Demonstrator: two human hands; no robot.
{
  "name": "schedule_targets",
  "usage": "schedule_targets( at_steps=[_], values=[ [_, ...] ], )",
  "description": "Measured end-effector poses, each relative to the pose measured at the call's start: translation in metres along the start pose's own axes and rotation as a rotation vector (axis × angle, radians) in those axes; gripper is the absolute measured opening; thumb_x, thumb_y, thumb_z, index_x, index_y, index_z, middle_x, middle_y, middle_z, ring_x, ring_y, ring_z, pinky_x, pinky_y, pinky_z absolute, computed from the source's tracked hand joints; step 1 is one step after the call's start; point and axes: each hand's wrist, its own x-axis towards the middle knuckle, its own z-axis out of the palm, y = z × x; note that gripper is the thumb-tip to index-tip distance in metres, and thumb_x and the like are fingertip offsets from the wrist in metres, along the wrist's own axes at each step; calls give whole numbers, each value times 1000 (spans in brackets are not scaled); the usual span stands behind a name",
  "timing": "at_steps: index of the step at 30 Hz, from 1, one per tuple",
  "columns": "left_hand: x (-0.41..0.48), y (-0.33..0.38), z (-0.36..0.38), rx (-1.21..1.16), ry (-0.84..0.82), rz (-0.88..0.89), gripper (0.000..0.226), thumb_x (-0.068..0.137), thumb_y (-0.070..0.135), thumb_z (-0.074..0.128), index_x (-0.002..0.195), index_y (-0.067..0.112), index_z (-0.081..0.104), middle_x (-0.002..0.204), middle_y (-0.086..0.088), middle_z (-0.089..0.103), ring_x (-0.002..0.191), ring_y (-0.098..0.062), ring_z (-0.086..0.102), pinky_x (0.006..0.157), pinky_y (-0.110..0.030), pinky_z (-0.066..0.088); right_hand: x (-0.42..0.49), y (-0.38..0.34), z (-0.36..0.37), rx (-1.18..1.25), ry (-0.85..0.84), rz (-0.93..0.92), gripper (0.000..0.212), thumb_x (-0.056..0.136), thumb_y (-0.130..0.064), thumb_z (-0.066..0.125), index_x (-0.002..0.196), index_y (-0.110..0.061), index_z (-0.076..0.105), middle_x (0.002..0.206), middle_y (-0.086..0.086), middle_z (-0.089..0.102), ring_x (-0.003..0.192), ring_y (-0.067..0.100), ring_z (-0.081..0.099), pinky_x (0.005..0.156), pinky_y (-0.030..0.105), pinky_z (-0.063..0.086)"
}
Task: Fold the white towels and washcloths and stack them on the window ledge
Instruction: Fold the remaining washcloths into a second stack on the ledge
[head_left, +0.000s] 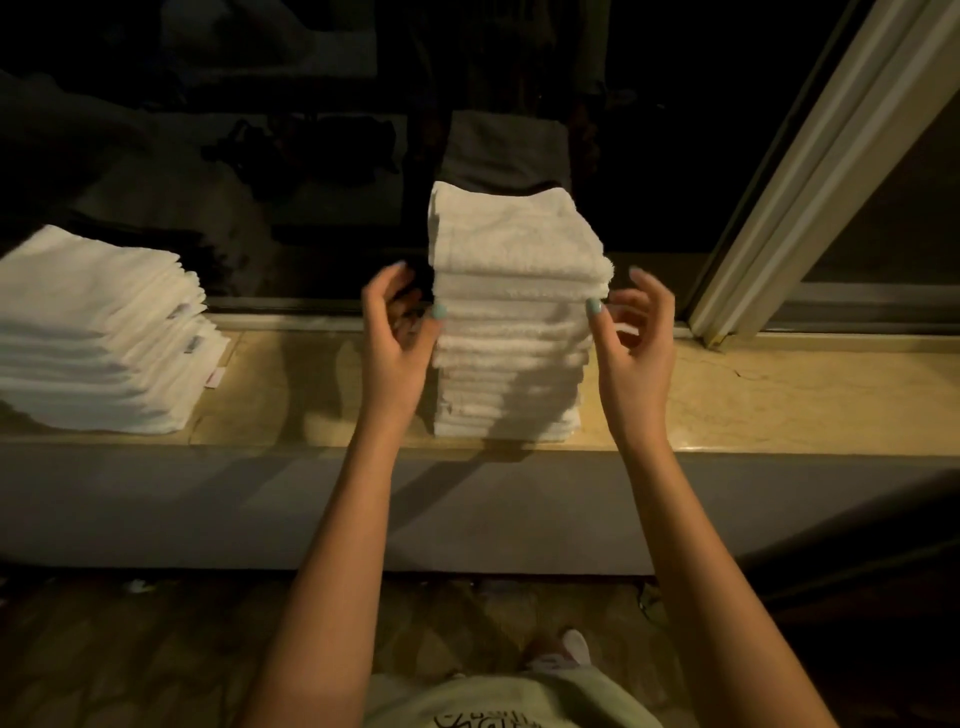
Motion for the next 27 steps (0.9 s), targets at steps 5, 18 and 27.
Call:
schedule_targets(
  at_steps=[5,18,27],
  values=[
    [27,25,13,79,-20,161,32,95,15,55,126,12,49,123,0,54,110,-4,54,89,-14,44,29,-14,7,-69,-63,-96,29,93,-31,59,121,-21,58,103,2,60,91,15,59,77,36,54],
    [25,16,18,39,-56,21,39,91,18,64,126,18,47,125,0,54,107,-4,55,82,-11,46,37,-2,4,-215,-169,-146,22,93,-31,59,114,-26,58,108,3,58,88,15,60,74,36,54],
    [2,6,19,5,36,-198,33,88,30,65,113,16,49,102,7,58,91,-4,57,68,-4,43,6,0,13,-88,-21,131,60,84,-31,71,136,-20,44,100,-1,62,90,8,61,75,18,53]
  ],
)
